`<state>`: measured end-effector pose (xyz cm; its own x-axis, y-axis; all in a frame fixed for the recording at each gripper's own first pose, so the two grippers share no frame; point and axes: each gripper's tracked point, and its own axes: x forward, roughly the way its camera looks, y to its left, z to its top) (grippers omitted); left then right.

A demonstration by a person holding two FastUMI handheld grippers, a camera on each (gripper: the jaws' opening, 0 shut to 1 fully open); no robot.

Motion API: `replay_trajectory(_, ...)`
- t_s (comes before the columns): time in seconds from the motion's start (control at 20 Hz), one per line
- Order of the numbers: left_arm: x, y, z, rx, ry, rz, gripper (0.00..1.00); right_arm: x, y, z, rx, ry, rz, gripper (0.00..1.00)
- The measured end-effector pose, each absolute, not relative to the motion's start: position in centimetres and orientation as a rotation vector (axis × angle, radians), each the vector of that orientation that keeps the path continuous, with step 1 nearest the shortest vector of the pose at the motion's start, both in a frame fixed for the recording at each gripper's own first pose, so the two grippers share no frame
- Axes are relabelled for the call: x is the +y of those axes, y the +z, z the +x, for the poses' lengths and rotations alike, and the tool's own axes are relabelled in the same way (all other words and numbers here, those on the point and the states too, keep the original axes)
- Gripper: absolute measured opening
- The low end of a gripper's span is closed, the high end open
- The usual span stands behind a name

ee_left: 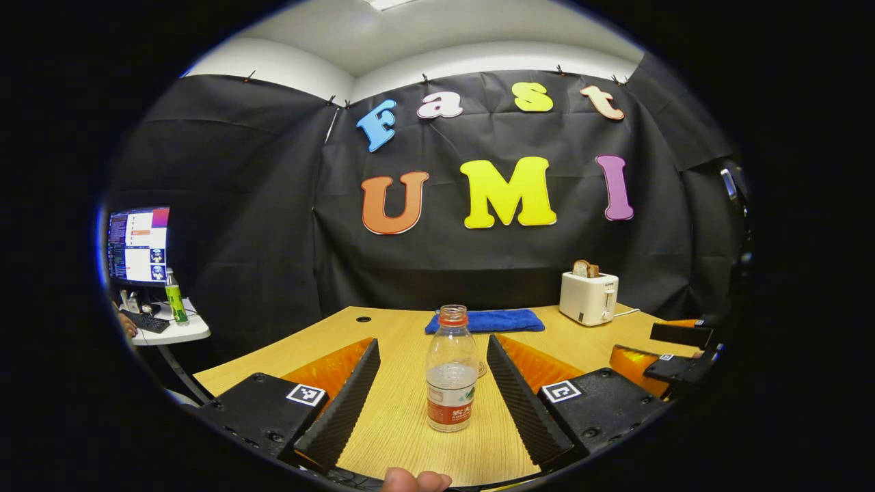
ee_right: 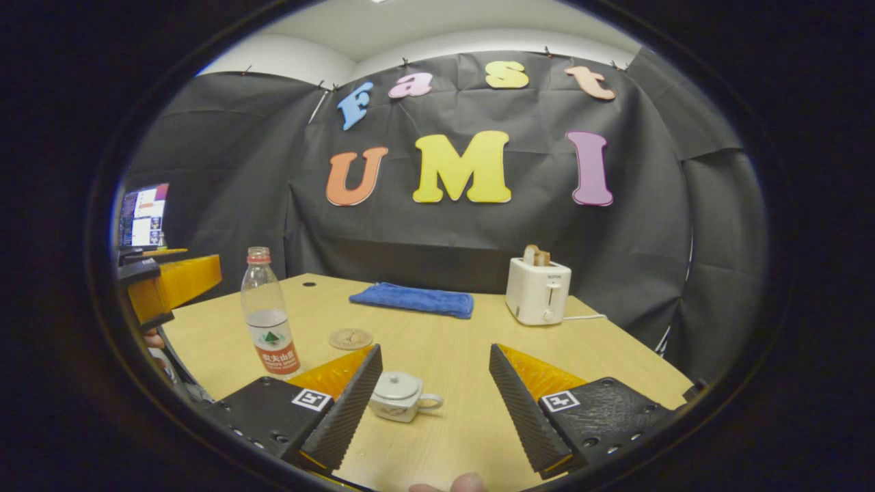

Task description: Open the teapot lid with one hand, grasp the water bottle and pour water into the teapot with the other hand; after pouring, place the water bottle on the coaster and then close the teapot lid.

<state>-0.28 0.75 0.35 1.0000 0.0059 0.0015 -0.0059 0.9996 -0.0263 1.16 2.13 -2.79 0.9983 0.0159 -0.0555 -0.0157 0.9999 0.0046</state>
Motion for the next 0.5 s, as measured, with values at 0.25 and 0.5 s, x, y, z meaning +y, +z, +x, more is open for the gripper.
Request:
replay_trajectory(0.25, 1.0, 0.4, -0.2, 0.002, 0.008, -0.030, 0.99, 3.5, -4.7, 3.1, 0.081, 0.011, 0.022, 0.95)
replay_trajectory(0.5, 1.2, 0.6, -0.4, 0.000, 0.004, -0.038, 0.99, 4.3, -6.7, 5.4, 0.131, -0.001, 0.020, 0.94)
